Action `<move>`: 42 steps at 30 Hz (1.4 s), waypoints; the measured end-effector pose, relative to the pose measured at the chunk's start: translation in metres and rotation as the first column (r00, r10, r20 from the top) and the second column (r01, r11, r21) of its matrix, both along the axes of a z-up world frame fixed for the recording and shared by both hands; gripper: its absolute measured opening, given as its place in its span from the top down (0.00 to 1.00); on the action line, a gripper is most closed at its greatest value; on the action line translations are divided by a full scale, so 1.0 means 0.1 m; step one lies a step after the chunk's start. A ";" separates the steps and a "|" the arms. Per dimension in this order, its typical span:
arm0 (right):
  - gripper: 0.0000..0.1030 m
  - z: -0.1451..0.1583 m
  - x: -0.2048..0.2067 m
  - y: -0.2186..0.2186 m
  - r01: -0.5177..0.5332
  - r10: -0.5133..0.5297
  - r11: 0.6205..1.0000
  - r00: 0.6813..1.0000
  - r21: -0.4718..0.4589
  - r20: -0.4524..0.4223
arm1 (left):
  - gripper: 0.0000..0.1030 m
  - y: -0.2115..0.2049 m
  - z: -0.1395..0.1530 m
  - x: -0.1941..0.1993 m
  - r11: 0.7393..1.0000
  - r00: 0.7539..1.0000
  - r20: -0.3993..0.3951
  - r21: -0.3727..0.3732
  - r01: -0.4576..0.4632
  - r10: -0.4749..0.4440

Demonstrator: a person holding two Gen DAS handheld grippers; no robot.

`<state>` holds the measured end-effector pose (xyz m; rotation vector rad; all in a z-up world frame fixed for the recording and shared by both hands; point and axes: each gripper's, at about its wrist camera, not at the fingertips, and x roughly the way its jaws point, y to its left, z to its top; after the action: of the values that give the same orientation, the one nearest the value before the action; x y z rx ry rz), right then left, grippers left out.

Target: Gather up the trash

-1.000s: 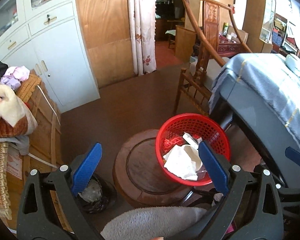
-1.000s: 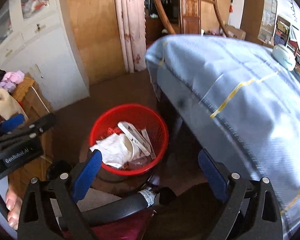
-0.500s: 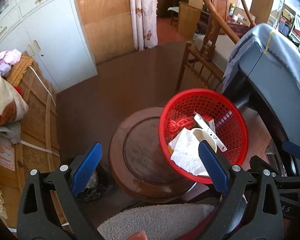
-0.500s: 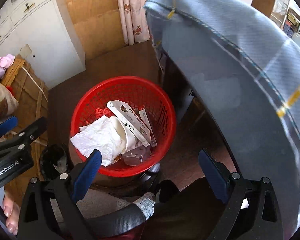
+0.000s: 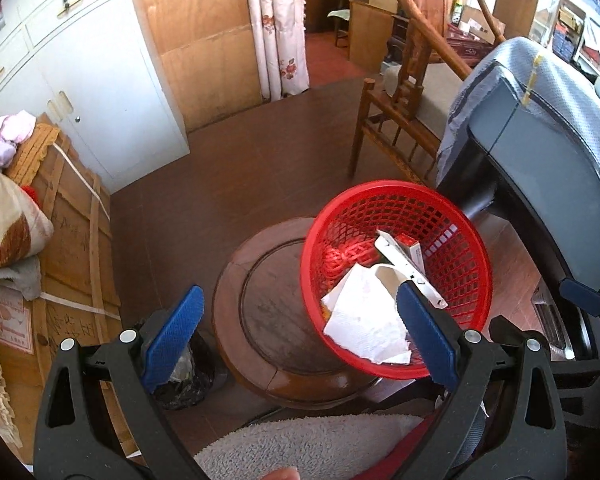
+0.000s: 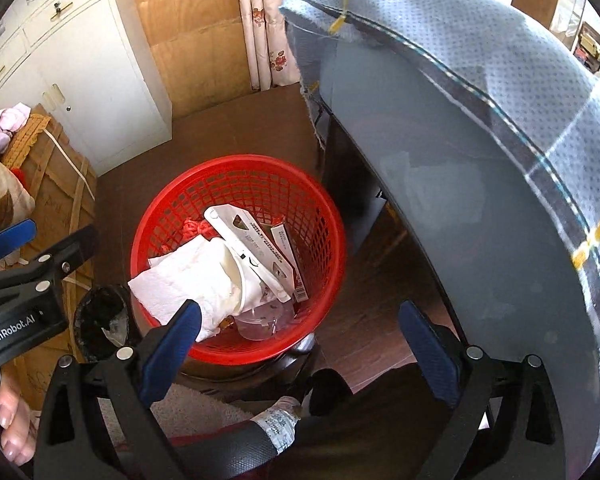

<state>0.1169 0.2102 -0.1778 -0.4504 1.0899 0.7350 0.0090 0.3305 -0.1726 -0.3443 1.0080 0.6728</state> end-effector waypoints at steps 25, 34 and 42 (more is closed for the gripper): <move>0.06 0.02 -0.02 -0.07 -0.002 0.002 1.000 1.000 0.017 0.005 | 0.09 -0.10 0.02 0.05 0.999 0.999 0.005 0.025 0.041 -0.041; 0.06 0.03 -0.02 -0.07 -0.002 0.002 1.000 1.000 0.019 0.005 | 0.09 -0.12 0.02 0.06 0.999 0.999 0.004 0.021 0.048 -0.048; 0.06 0.03 -0.02 -0.07 -0.001 0.001 1.000 1.000 0.019 0.006 | 0.09 -0.10 0.02 0.05 0.999 0.999 0.003 0.015 0.048 -0.048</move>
<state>0.1148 0.2027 -0.1747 -0.4365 1.0765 0.7439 0.0144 0.3206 -0.1710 -0.3074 1.0052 0.6355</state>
